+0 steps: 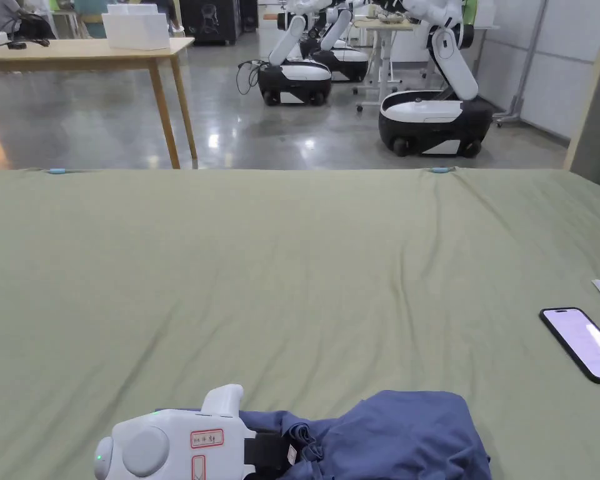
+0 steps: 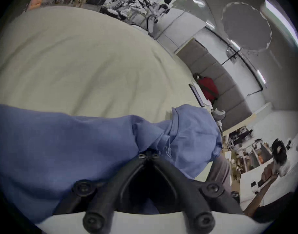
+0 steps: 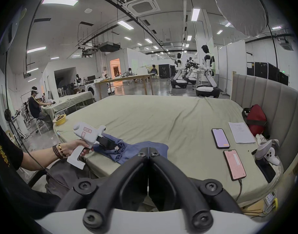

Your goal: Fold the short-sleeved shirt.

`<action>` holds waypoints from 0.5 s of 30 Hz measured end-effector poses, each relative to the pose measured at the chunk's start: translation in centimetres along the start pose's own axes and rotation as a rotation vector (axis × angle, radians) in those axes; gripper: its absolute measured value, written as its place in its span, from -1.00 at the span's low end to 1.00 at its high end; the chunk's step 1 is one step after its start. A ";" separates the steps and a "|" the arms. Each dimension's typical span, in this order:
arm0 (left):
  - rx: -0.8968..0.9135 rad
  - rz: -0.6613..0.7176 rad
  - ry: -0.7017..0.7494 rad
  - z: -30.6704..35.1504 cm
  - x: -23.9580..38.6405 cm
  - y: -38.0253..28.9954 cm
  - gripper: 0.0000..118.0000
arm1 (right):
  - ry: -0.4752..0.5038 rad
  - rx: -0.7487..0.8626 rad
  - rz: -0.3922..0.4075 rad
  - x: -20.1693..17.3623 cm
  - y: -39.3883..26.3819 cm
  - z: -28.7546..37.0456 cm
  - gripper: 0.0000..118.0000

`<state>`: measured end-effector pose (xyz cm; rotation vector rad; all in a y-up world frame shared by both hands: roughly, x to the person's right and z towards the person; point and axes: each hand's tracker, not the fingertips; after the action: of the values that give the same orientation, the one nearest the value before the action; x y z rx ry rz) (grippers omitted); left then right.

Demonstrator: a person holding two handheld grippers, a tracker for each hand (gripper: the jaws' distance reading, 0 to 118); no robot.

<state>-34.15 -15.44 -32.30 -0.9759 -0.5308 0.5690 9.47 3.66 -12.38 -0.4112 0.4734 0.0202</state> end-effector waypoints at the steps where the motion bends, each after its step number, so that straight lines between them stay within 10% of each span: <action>1: -0.007 0.023 -0.008 0.3 -0.2 0.2 -1.00 | 0.000 -0.002 0.001 0.0 0.0 -0.1 -0.99; 15: 0.388 -0.159 -0.081 19.0 2.7 -2.5 -1.00 | 0.046 -0.001 -0.003 -0.3 0.4 -3.6 -0.99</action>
<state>-43.90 -3.21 -20.98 -0.5398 -0.5404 0.5452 7.58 2.67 -15.36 -0.4144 0.5185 0.0080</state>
